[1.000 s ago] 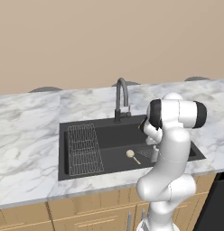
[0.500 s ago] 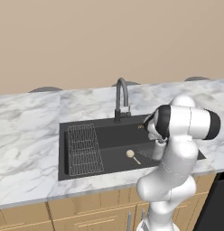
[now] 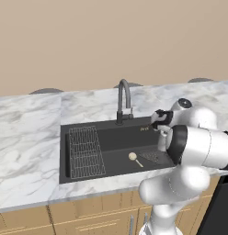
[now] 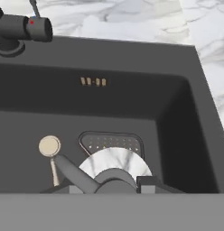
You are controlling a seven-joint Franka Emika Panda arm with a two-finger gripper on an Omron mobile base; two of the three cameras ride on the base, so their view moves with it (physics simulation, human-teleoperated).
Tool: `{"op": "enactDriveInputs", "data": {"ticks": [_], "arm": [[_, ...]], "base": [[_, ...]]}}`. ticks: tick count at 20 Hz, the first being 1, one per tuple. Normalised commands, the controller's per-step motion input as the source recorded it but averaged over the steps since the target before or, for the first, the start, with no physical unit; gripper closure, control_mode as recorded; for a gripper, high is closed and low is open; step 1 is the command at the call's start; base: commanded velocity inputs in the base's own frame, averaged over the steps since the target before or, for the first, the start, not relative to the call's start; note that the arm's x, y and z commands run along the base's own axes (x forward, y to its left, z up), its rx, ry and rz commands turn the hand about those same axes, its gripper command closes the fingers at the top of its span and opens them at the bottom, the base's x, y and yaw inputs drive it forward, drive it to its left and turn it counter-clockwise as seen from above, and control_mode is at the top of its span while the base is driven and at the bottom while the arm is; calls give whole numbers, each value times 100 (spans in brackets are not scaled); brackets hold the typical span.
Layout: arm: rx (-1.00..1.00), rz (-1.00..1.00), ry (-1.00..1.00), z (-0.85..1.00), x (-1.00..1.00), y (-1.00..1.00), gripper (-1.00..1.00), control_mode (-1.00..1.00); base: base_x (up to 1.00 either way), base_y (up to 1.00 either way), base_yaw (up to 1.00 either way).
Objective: Pick up the dish brush and soap dispenser from the sink, and place them back in the cabinet, and close the cabinet doors.
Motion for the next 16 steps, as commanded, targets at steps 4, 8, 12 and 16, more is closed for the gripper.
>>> {"op": "enactDriveInputs", "data": {"ticks": [4, 8, 12, 16], "arm": [[0, 0, 1, 86, -3, 0, 100, -100], [0, 0, 2, 83, -13, 0, 100, -100], [0, 0, 4, 78, -14, 0, 100, -100], [0, 0, 6, 78, -9, 3, 100, -100]], "base": [[0, 0, 0], [0, 0, 0], [0, 0, 0], [0, 0, 0]]}}
